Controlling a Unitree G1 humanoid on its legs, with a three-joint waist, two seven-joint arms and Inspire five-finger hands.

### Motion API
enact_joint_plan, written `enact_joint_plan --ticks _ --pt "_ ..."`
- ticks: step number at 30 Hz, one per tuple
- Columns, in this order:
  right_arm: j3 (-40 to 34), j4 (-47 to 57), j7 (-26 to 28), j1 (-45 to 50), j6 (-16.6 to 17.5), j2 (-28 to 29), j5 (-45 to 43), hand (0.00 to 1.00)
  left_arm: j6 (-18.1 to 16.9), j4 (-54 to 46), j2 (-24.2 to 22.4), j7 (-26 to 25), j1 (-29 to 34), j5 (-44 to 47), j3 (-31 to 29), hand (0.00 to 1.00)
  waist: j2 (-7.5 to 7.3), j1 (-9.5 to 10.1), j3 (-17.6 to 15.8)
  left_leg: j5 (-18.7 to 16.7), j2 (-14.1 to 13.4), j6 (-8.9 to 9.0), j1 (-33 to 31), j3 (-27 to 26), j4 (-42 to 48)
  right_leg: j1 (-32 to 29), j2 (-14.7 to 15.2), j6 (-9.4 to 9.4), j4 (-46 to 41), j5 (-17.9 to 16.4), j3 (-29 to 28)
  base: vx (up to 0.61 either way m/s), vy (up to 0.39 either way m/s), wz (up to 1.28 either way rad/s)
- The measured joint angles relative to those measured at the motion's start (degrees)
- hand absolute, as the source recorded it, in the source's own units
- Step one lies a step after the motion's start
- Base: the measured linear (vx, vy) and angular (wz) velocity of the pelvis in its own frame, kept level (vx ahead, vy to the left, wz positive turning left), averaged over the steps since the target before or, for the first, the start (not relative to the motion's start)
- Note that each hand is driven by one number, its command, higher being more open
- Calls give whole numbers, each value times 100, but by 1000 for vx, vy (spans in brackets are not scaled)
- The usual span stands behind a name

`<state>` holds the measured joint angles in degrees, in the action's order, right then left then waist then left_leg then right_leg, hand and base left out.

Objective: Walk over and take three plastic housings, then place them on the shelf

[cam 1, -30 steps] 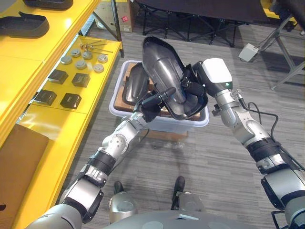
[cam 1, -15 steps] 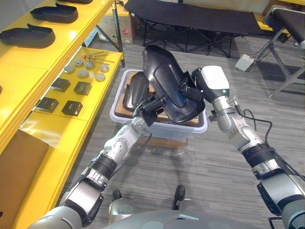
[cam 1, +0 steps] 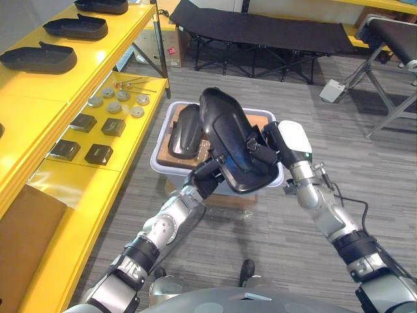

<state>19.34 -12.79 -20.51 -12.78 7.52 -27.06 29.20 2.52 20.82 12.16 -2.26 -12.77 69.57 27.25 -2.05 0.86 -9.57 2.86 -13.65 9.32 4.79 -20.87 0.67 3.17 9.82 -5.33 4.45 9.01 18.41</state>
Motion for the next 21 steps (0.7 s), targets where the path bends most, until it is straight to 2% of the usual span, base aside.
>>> enact_joint_plan --ticks 3,7,10,14,16,21 --pt "-62 239 -150 288 1 375 -689 100 -528 -17 -135 -93 185 -333 -21 0 31 8 26 21 8 -1 29 -1 -60 5 0 0 2 -1 2 0 0 0" --pt "161 1087 -170 894 94 781 -1257 100 -855 -660 -324 -848 417 -1693 -703 0 52 -14 156 101 22 4 83 -34 -201 -19 -12 3 1 -5 21 0 0 0" --pt "451 1307 -86 1118 134 903 -1312 100 -907 -1161 -431 -1175 434 -2486 -1013 0 56 -10 229 109 24 1 86 -36 -202 -19 -8 2 1 -5 22 0 0 0" --pt "324 1583 -93 1438 133 1140 -1805 100 -969 -1620 -534 -1645 661 -3891 -1161 0 112 27 375 150 70 -11 171 -75 -324 -6 15 -10 2 -11 7 1 8 -2" --pt "-37 1822 -172 1721 133 1160 -2106 100 -971 -1661 -567 -2005 936 -4594 -1290 0 155 -57 462 181 98 -19 189 -79 -397 -19 33 -29 2 -22 7 0 0 0" --pt "-1053 1985 -341 2356 133 1262 -2993 100 -969 -1654 -583 -2717 1535 -5462 -1810 0 167 -180 474 182 94 -17 266 -201 -448 -59 13 -49 3 -37 -94 7 4 -11"
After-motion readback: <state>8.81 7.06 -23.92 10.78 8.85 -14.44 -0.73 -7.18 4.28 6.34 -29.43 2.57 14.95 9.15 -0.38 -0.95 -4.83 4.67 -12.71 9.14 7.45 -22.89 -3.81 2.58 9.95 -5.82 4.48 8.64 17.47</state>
